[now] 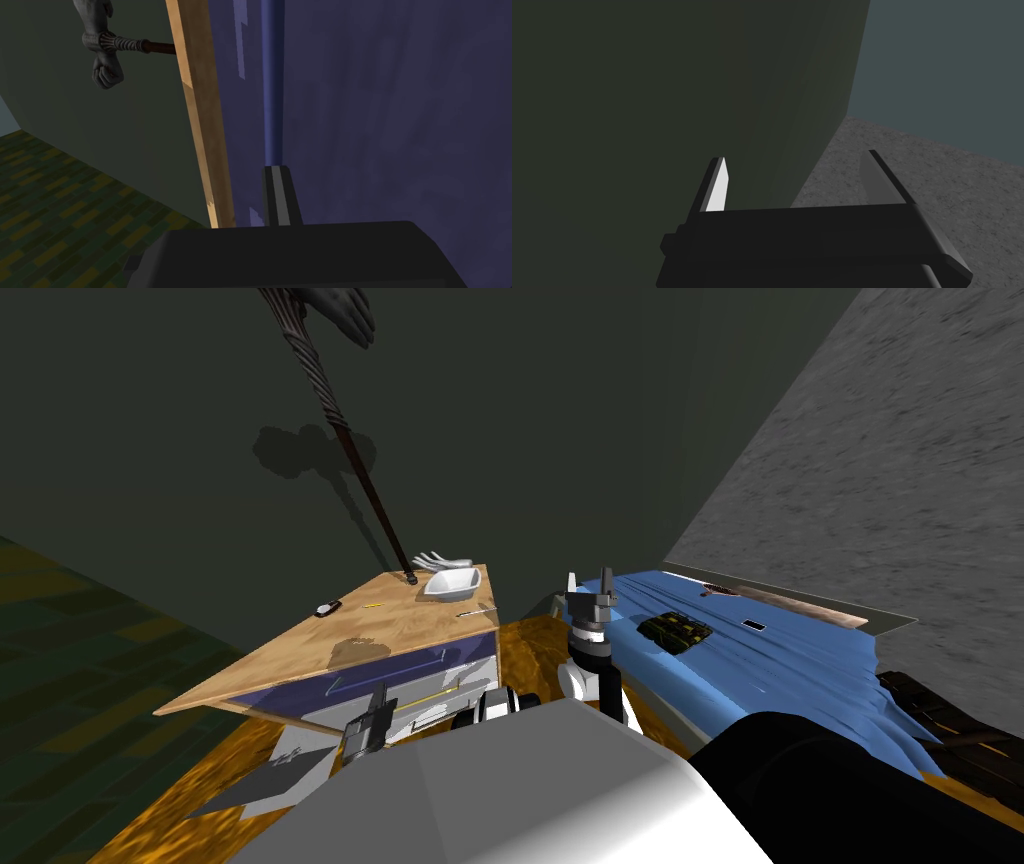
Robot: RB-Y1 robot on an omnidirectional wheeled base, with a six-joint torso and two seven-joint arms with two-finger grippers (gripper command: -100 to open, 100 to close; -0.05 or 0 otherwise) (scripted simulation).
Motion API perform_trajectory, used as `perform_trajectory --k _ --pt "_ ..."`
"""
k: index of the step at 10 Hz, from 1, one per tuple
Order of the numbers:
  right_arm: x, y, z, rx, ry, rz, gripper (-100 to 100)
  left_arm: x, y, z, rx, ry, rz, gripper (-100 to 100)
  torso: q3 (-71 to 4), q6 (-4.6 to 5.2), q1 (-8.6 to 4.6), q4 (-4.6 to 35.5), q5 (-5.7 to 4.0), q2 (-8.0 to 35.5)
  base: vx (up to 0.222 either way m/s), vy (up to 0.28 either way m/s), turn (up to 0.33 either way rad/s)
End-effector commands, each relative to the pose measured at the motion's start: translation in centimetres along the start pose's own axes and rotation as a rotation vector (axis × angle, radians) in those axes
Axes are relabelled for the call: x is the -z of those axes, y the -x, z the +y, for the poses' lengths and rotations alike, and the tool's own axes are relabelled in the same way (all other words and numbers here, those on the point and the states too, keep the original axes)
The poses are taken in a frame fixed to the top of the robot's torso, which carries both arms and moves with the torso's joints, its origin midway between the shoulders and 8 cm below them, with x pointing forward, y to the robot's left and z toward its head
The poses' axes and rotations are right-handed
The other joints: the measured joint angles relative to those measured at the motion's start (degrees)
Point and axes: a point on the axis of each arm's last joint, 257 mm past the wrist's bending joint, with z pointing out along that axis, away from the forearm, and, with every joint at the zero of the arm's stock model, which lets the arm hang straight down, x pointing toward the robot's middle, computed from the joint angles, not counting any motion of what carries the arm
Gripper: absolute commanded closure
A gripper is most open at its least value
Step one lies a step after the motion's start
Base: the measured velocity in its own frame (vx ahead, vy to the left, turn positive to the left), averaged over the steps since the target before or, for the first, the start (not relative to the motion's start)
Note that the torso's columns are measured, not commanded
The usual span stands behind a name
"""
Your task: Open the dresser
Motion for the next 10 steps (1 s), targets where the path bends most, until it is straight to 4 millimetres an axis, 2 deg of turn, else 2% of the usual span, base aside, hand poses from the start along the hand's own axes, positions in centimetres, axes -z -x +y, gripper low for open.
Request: perform_trajectory --k 1,2,3,4,8,9,10 --pt "0.0 0.0 0.0 0.0 0.0 0.0 0 0.7 -0.3 -0.2 -0.001 -0.001 -0.001 100 0.0 0.0 -0.06 0.0 -0.01 0.0 0.005 0.028 -0.001" --pt "0.0 0.0 0.0 0.0 0.0 0.0 0 -0.1 0.7 -0.3 0.001 -0.001 0.002 -100 0.0 0.01 -0.17 0.0 -0.04 0.0 -0.011 0.082 0.014" --pt "0.0 0.0 0.0 0.0 0.0 0.0 0 0.3 0.3 -0.4 -0.002 -0.005 0.002 -100 0.0 0.0 0.05 0.0 0.0 0.1 -0.008 0.058 0.004" --pt "0.0 0.0 0.0 0.0 0.0 0.0 0 -1.0 1.2 -0.3 0.0 -0.002 0.003 -100 0.0 0.01 -0.07 0.0 0.01 0.0 -0.007 -0.017 0.007" --pt "0.0 0.0 0.0 0.0 0.0 0.0 0 -3.6 2.6 -0.2 0.001 -0.003 0.004 -100 0.0 0.0 -0.09 0.0 -0.02 0.0 -0.012 -0.049 0.006" --pt "0.0 0.0 0.0 0.0 0.0 0.0 0 -3.1 2.3 -0.3 0.0 -0.004 0.005 -100 0.0 0.0 -0.04 0.0 0.0 0.0 -0.007 -0.025 0.002" --pt "0.0 0.0 0.0 0.0 0.0 0.0 0 -1.9 1.6 -0.2 0.0 -0.002 0.003 100 0.0 0.0 0.04 0.0 0.02 0.0 0.006 0.034 -0.009"
